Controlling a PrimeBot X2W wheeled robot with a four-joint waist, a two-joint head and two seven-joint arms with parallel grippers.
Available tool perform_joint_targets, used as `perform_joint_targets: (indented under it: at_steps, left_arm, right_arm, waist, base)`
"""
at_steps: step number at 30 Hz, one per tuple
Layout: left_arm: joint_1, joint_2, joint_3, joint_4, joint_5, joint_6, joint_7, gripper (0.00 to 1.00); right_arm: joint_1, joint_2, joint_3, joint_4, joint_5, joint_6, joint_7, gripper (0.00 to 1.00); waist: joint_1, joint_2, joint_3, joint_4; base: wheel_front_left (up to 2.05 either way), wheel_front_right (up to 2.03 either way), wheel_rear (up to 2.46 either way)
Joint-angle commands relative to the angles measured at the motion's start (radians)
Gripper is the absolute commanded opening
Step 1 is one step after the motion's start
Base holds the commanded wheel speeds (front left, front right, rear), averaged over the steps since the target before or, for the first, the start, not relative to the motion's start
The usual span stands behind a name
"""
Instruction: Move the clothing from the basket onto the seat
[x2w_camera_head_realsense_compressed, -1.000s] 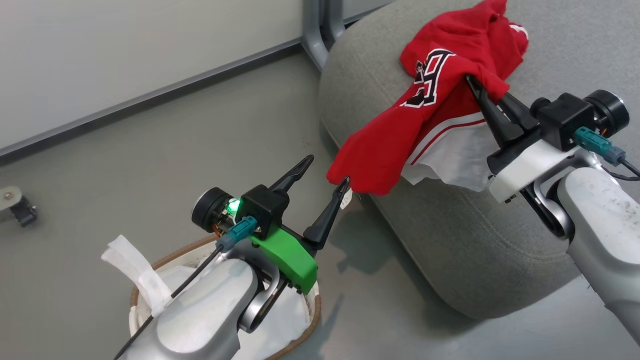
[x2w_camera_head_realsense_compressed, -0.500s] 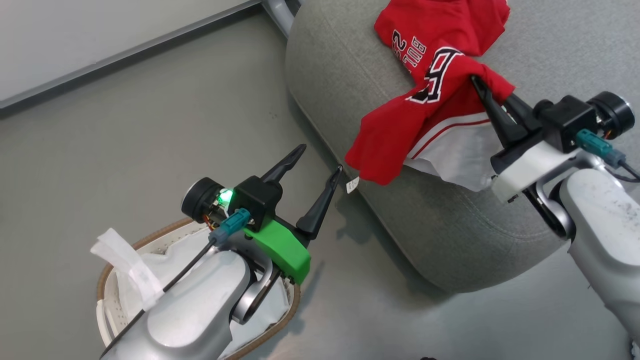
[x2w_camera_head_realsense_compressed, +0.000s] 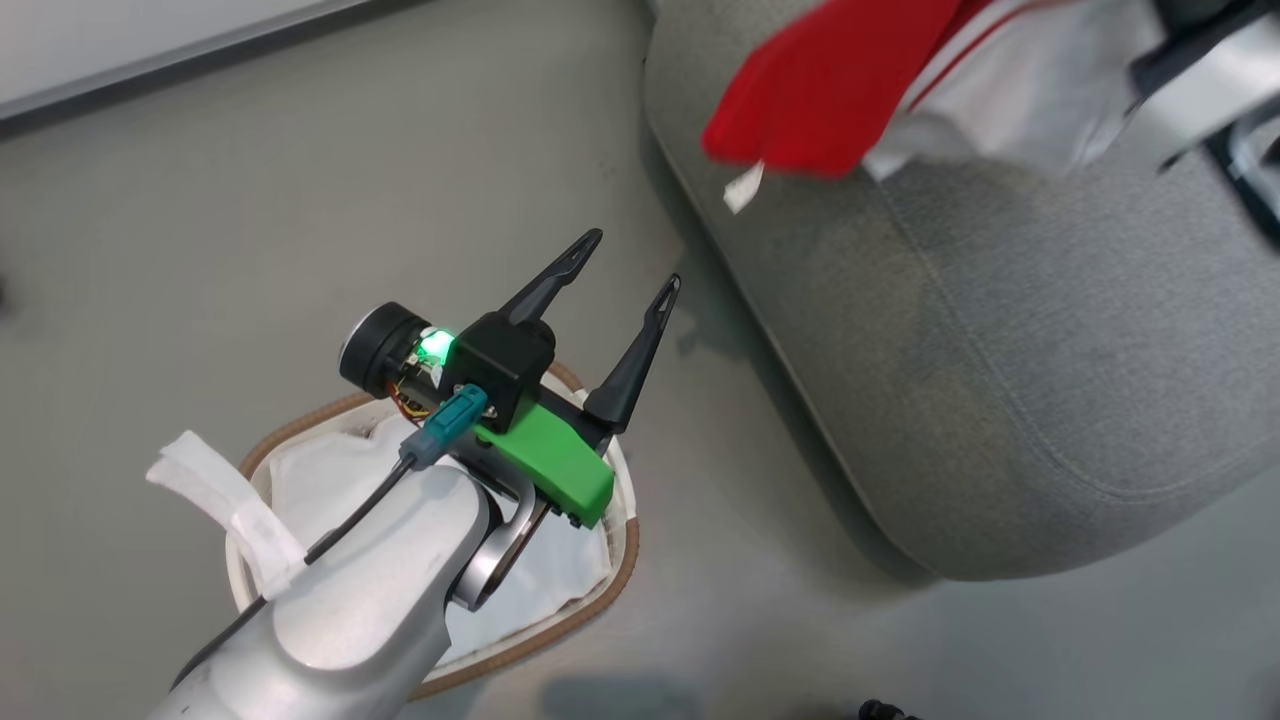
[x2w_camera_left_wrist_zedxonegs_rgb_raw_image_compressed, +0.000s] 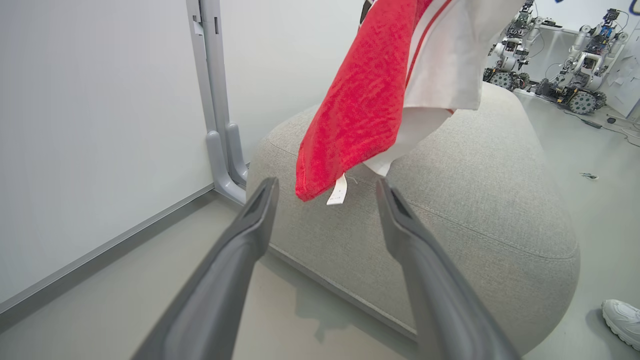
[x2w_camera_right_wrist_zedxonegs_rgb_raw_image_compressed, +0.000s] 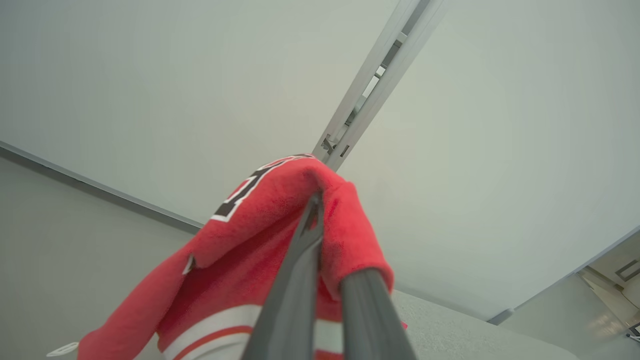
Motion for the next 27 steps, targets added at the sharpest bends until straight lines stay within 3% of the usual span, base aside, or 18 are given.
perform_joint_targets:
  at_steps: [1, 5, 10, 16, 22, 27]
  left_arm:
    - [-0.018, 0.008, -0.002, -0.003, 0.012, 0.002, 0.002, 1.00]
    - [-0.038, 0.012, -0.012, -0.025, 0.031, 0.007, 0.009, 1.00]
    - [-0.069, 0.006, -0.020, -0.054, 0.049, 0.015, 0.019, 1.00]
    - [-0.100, 0.029, -0.022, -0.096, 0.088, 0.031, 0.019, 1.00]
    - [-0.126, 0.035, -0.037, -0.133, 0.110, 0.038, 0.039, 1.00]
    - [-0.139, 0.051, -0.045, -0.152, 0.122, 0.035, 0.058, 1.00]
  right_arm:
    - [-0.040, -0.018, -0.017, 0.009, 0.015, -0.001, 0.008, 0.00]
    - [-0.161, -0.085, -0.064, 0.044, 0.038, -0.001, 0.044, 0.00]
    - [-0.294, -0.225, -0.131, 0.091, 0.056, -0.001, 0.110, 0.00]
    - [-0.342, -0.326, -0.190, 0.159, 0.042, -0.001, 0.157, 0.00]
    - [-0.244, -0.280, -0.239, 0.306, 0.066, -0.001, 0.120, 0.00]
    - [-0.163, -0.188, -0.227, 0.414, 0.059, -0.001, 0.065, 0.00]
  waist:
    - [-0.0001, -0.0001, 0.047, 0.047]
    - [-0.0001, -0.0001, 0.087, 0.089]
    - [-0.0001, -0.0001, 0.148, 0.159]
    - [-0.0001, -0.0001, 0.231, 0.208]
    - [-0.0001, -0.0001, 0.297, 0.218]
    - [-0.0001, -0.0001, 0.321, 0.208]
  base:
    - [0.00, 0.00, 0.00]
    - [0.00, 0.00, 0.00]
    - [0.00, 0.00, 0.00]
    - [0.00, 0.00, 0.00]
    - [0.00, 0.00, 0.00]
    - [0.00, 0.00, 0.00]
